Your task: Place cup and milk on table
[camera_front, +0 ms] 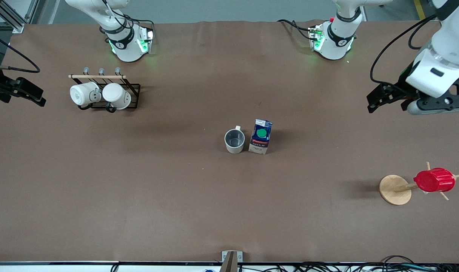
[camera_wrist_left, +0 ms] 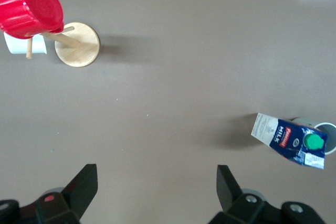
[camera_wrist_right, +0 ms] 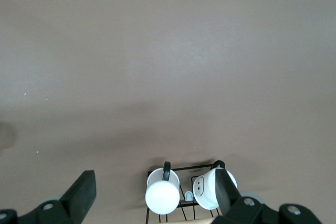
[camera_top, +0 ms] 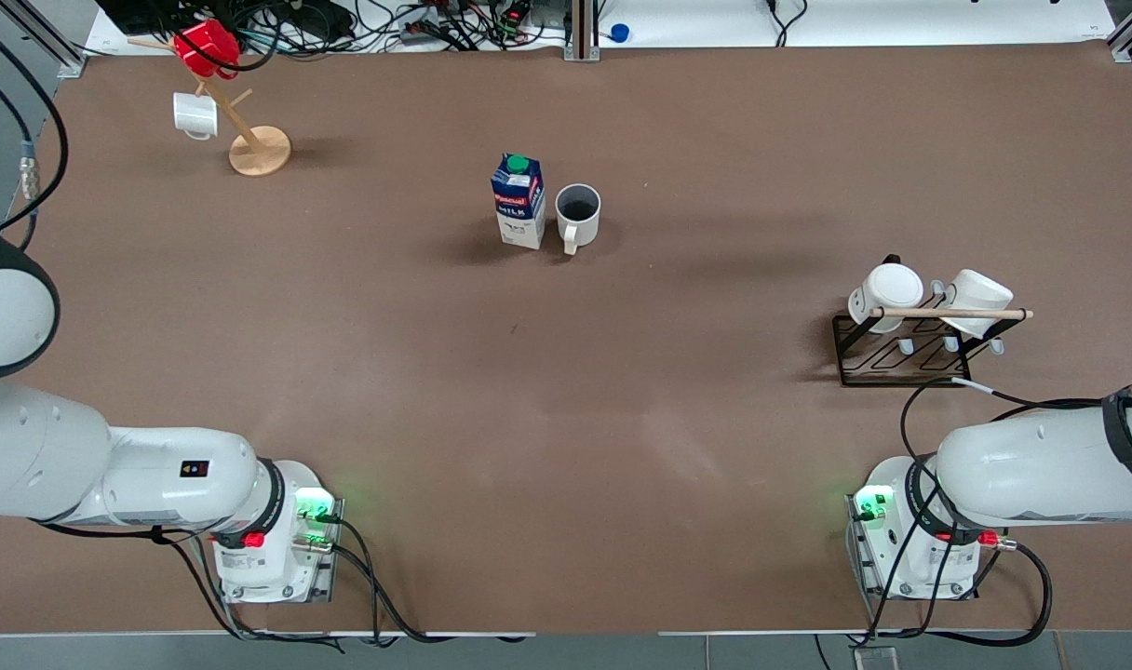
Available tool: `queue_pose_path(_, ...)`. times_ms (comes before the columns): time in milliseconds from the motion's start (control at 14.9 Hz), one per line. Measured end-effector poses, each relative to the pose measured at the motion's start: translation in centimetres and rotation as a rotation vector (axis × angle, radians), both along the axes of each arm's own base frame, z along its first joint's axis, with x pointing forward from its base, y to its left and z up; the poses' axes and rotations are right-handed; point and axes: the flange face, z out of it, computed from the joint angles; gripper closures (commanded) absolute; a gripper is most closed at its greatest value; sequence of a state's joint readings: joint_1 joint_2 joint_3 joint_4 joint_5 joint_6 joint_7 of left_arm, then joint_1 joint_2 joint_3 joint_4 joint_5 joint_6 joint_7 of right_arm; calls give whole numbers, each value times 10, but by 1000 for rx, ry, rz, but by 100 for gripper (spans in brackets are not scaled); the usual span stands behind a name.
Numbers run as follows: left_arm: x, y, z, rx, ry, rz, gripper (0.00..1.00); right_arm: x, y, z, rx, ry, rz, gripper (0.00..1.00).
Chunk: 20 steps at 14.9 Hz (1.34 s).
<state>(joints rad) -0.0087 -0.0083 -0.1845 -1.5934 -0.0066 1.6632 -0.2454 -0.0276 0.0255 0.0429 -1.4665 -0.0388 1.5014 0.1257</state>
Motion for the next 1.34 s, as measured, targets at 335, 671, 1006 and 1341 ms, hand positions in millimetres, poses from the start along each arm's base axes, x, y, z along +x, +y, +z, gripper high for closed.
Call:
queue_pose_path(335, 2, 36, 9, -21, 14, -31, 1, -1, -2, -1, -1, 11, 60, 0)
queue_pose_path(671, 0, 30, 0, -17, 46, -70, 3, -3, -6, -2, 0, 33, 65, 0)
queue_pose_path(1006, -1, 29, -15, -1, 39, -74, 2, -3, -4, -2, 20, 30, 68, 0)
queue_pose_path(1341, -3, 22, -18, 0, 37, -82, 2, -3, -4, -2, 23, 29, 67, 0)
